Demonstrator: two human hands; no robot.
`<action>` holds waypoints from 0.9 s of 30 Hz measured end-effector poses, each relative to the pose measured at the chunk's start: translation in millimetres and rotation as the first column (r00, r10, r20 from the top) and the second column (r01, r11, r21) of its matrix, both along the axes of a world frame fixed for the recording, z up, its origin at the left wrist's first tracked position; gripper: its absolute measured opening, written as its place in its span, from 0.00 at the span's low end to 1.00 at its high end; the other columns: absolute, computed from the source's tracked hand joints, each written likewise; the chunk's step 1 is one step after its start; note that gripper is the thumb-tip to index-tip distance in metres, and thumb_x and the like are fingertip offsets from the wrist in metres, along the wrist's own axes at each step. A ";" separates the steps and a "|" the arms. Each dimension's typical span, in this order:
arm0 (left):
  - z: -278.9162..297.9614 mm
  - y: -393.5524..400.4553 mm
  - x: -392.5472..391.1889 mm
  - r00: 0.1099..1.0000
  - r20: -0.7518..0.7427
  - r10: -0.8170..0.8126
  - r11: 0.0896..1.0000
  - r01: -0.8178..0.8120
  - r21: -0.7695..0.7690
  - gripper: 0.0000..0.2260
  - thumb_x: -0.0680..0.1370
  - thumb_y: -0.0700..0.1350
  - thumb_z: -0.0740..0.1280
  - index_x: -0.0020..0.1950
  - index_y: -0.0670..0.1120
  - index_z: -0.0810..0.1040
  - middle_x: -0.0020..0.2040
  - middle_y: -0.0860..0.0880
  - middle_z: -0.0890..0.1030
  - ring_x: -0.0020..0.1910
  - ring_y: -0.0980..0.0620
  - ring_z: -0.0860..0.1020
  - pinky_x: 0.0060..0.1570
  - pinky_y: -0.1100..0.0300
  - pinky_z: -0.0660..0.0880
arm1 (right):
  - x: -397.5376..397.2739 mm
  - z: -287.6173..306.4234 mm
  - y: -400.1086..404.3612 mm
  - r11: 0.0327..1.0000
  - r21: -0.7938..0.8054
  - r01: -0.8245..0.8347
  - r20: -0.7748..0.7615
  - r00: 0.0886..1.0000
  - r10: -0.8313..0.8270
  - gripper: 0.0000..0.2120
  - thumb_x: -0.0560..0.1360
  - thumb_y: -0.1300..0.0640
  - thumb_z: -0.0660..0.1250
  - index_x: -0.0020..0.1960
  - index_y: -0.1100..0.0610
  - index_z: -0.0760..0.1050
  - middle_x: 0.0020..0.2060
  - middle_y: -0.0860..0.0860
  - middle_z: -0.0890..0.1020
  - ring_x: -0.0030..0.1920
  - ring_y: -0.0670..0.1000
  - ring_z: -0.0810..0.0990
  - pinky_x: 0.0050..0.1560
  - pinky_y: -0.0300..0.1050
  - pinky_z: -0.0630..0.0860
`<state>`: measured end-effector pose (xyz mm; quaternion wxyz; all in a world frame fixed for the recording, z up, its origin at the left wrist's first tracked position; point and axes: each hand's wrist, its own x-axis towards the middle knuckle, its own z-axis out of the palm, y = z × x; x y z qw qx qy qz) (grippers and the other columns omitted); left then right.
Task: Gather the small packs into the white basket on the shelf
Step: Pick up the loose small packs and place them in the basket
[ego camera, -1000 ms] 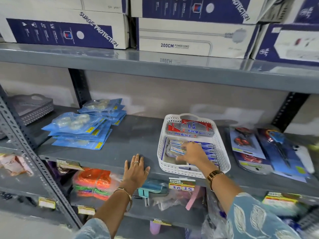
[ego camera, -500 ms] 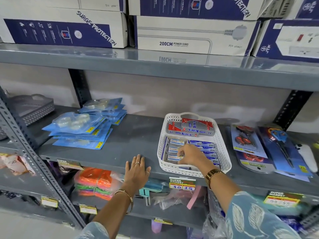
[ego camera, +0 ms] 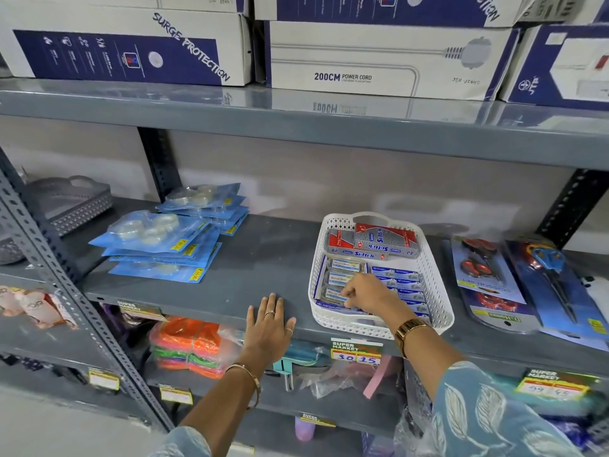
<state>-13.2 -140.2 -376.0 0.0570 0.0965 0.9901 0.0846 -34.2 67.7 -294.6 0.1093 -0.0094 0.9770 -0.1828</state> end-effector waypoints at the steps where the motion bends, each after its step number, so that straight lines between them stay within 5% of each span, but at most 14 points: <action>1: 0.0 0.0 0.0 1.000 0.000 -0.002 1.000 0.002 -0.003 0.26 0.82 0.54 0.45 0.76 0.42 0.47 0.78 0.44 0.47 0.76 0.46 0.46 0.74 0.47 0.43 | -0.8 0.1 -1.7 1.000 0.019 -0.003 0.000 1.000 0.003 0.16 0.72 0.63 0.71 0.59 0.62 0.79 0.55 0.58 0.83 0.55 0.56 0.81 0.60 0.49 0.76; 10: 1.9 -0.8 -0.5 1.000 0.018 -0.010 1.000 0.010 -0.022 0.26 0.82 0.54 0.44 0.76 0.42 0.46 0.78 0.44 0.46 0.76 0.46 0.45 0.74 0.47 0.43 | -2.4 -1.4 -16.0 0.983 0.165 -0.077 -0.047 0.995 0.086 0.13 0.71 0.72 0.63 0.52 0.61 0.79 0.54 0.59 0.81 0.54 0.60 0.79 0.56 0.51 0.77; 17: 5.2 -1.8 -2.8 1.000 0.010 -0.010 0.999 0.009 0.052 0.26 0.82 0.54 0.47 0.75 0.42 0.51 0.78 0.45 0.50 0.76 0.47 0.47 0.74 0.47 0.44 | 7.3 4.7 -0.3 0.997 0.060 -0.054 -0.040 0.998 0.056 0.17 0.73 0.74 0.61 0.55 0.61 0.82 0.56 0.58 0.83 0.56 0.56 0.81 0.61 0.50 0.77; 22: 24.4 4.5 -4.3 0.986 -0.160 -0.036 0.971 0.072 0.227 0.22 0.82 0.49 0.50 0.74 0.42 0.57 0.77 0.44 0.56 0.76 0.48 0.51 0.74 0.50 0.45 | 23.6 13.5 27.9 0.987 0.096 0.125 -0.126 0.986 -0.113 0.18 0.74 0.74 0.58 0.55 0.60 0.80 0.57 0.57 0.81 0.50 0.56 0.80 0.55 0.49 0.77; 27: 50.9 24.4 -6.4 0.935 -0.339 -0.101 0.936 0.205 0.286 0.21 0.81 0.47 0.52 0.73 0.42 0.61 0.75 0.44 0.62 0.75 0.48 0.56 0.74 0.52 0.47 | 38.4 17.9 55.9 0.982 0.127 0.137 -0.045 0.990 -0.133 0.15 0.71 0.68 0.70 0.57 0.61 0.77 0.59 0.58 0.80 0.58 0.58 0.79 0.58 0.48 0.75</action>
